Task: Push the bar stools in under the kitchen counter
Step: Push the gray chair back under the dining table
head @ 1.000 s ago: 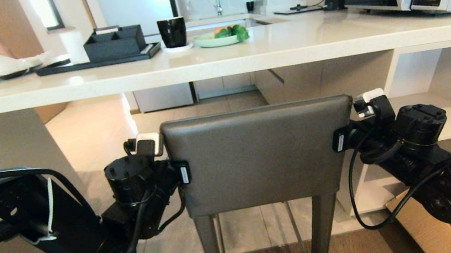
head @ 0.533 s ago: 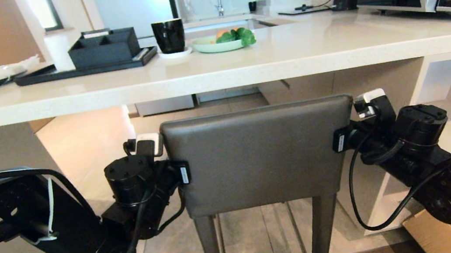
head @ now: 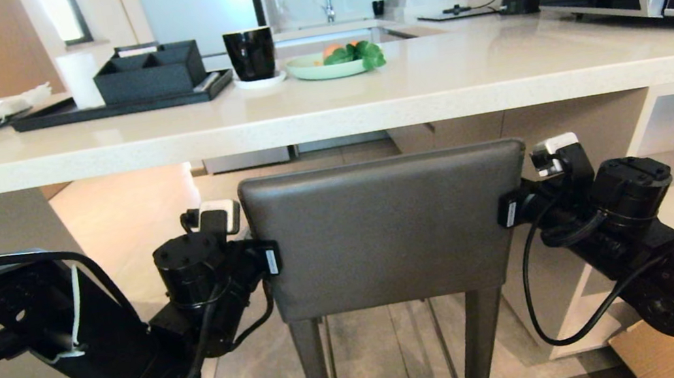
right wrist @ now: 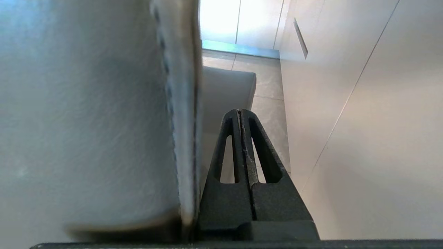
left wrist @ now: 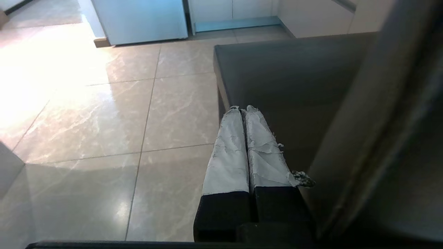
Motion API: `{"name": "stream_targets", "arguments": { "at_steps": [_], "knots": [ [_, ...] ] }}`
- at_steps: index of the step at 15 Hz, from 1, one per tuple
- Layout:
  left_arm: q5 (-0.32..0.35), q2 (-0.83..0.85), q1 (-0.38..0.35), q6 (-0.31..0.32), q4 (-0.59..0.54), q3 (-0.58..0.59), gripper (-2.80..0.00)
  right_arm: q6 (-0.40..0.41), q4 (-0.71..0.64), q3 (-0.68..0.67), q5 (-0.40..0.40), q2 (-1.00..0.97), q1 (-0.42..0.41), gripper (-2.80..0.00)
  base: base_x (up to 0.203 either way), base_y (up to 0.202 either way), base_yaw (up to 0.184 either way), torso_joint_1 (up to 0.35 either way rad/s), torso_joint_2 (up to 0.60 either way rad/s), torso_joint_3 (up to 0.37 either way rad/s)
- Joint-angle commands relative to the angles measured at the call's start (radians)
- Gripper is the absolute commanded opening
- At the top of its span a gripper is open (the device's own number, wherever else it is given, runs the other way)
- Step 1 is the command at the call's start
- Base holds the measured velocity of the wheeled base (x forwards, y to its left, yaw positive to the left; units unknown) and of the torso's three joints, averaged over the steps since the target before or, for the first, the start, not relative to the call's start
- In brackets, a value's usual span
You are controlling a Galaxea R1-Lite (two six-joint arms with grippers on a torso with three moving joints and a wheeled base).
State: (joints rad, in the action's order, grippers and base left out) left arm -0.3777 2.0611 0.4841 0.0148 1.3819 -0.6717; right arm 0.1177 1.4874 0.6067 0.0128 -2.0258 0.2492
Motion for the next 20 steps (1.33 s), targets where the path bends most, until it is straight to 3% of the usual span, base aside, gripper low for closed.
{"name": "stream_targets", "arguments": {
  "at_steps": [1, 4, 8, 11, 15, 18, 20],
  "knots": [
    [-0.040, -0.016, -0.003, -0.003, 0.009, 0.017, -2.80, -0.002, 0.008, -0.025, 0.000, 0.013, -0.004, -2.80, 0.000, 0.000, 0.000, 0.000, 0.00, 0.000],
    [-0.052, -0.048, -0.028, -0.004, 0.060, 0.131, -2.80, -0.048, 0.041, -0.071, 0.002, 0.019, -0.033, -2.80, 0.000, 0.000, 0.000, 0.000, 0.00, 0.000],
    [-0.069, -0.091, -0.040, -0.028, 0.143, 0.342, -2.80, -0.050, 0.043, -0.196, 0.005, 0.094, -0.070, -2.80, 0.000, 0.000, 0.000, 0.000, 0.00, 0.000],
    [-0.077, -0.233, -0.036, -0.060, 0.147, 0.406, -2.80, -0.053, 0.043, -0.265, 0.043, 0.209, -0.091, -2.80, 0.000, 0.000, 0.000, 0.000, 0.00, 0.000],
    [-0.108, -0.467, -0.029, -0.031, 0.142, 0.470, -2.80, -0.051, 0.040, -0.406, 0.080, 0.473, -0.092, -2.80, 0.000, 0.000, 0.000, 0.000, 0.00, 0.000],
    [-0.136, -0.715, -0.029, 0.013, 0.012, 0.459, -2.80, -0.035, -0.062, -0.483, 0.123, 0.738, -0.092, -2.80, 0.000, 0.000, 0.000, 0.000, 0.00, 0.000],
    [-0.151, -0.872, -0.057, 0.029, -0.112, 0.441, -2.80, -0.020, -0.232, -0.503, 0.143, 0.965, -0.091, -2.80, 0.000, 0.000, 0.000, 0.000, 0.00, 0.000]
  ]
}}
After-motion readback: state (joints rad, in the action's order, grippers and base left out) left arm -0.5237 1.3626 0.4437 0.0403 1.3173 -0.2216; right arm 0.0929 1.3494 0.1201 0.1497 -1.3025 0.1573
